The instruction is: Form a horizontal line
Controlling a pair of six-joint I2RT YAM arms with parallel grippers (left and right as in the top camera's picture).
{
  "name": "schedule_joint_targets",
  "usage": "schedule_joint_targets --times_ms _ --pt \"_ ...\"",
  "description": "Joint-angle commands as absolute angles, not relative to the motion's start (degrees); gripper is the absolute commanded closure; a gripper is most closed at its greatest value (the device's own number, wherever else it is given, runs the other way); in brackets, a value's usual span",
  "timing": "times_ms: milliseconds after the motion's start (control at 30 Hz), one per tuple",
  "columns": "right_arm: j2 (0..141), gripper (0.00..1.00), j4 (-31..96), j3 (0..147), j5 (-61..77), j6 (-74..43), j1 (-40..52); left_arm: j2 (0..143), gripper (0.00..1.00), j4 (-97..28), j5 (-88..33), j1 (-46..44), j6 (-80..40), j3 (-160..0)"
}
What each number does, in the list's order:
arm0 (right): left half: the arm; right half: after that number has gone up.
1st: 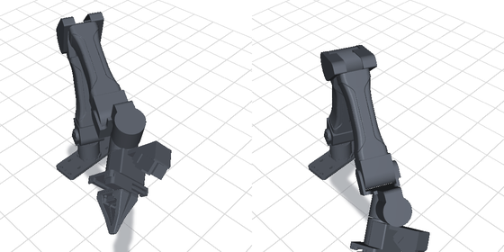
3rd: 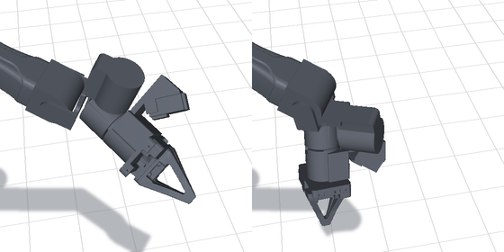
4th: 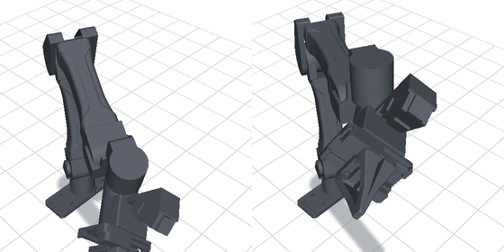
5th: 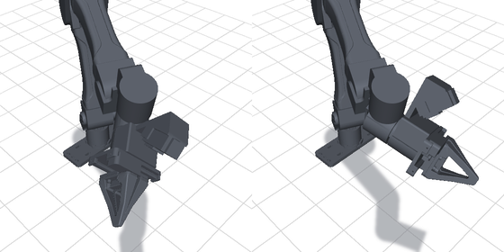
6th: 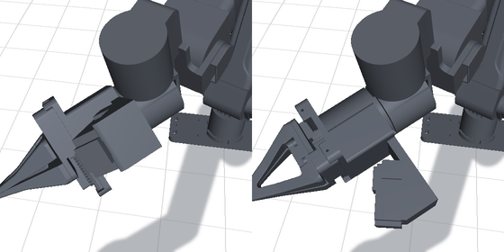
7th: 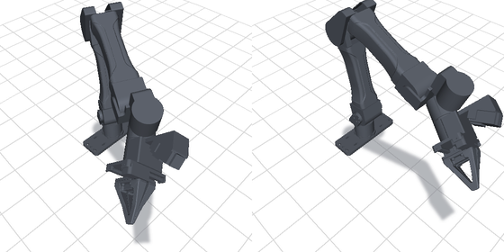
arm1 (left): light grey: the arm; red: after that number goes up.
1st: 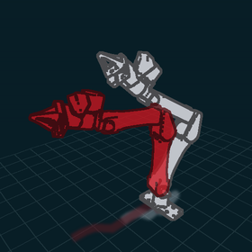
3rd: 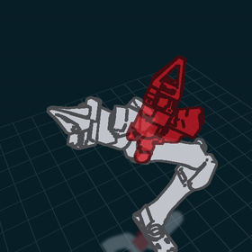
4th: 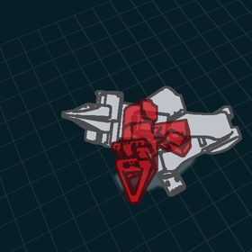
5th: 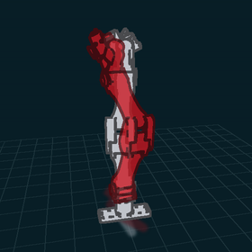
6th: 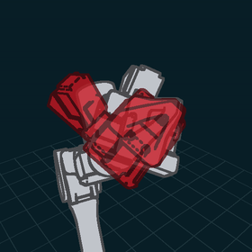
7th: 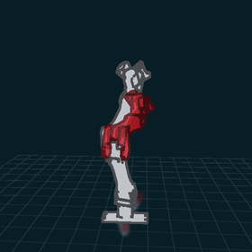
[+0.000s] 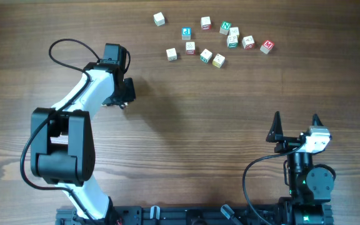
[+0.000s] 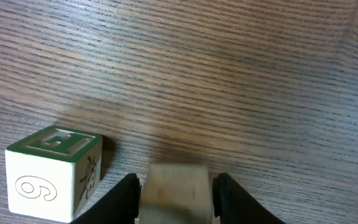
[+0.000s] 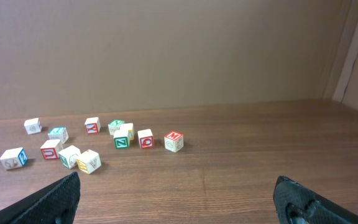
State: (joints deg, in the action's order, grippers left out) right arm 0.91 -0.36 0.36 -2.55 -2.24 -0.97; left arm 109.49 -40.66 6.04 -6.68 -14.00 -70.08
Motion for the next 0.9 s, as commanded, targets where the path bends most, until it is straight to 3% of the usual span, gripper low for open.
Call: schedule_joint_targets --times_ms 0,567,667,767,867 --pt "0.6 0.0 -0.5 0.3 -1.8 -1.7 -1.1 109.2 0.58 -40.2 5.4 -6.6 -13.5 -69.6" --pt "0.6 0.0 -0.5 0.3 -1.8 -1.6 -1.2 109.2 0.52 -31.1 10.5 -6.6 -9.1 -75.2" --pt "0.6 0.01 -0.5 0.3 -1.8 -1.7 -1.1 109.2 0.29 -27.7 9.4 -6.8 -9.2 -78.1" --pt "0.6 0.0 -0.5 0.3 -1.8 -1.7 -1.2 109.2 0.25 -22.7 6.2 -7.5 -9.5 -80.2" --pt "0.6 0.0 -0.5 0.3 -1.8 -1.6 -1.1 109.2 0.01 -17.9 4.9 -9.0 -11.2 -80.4"
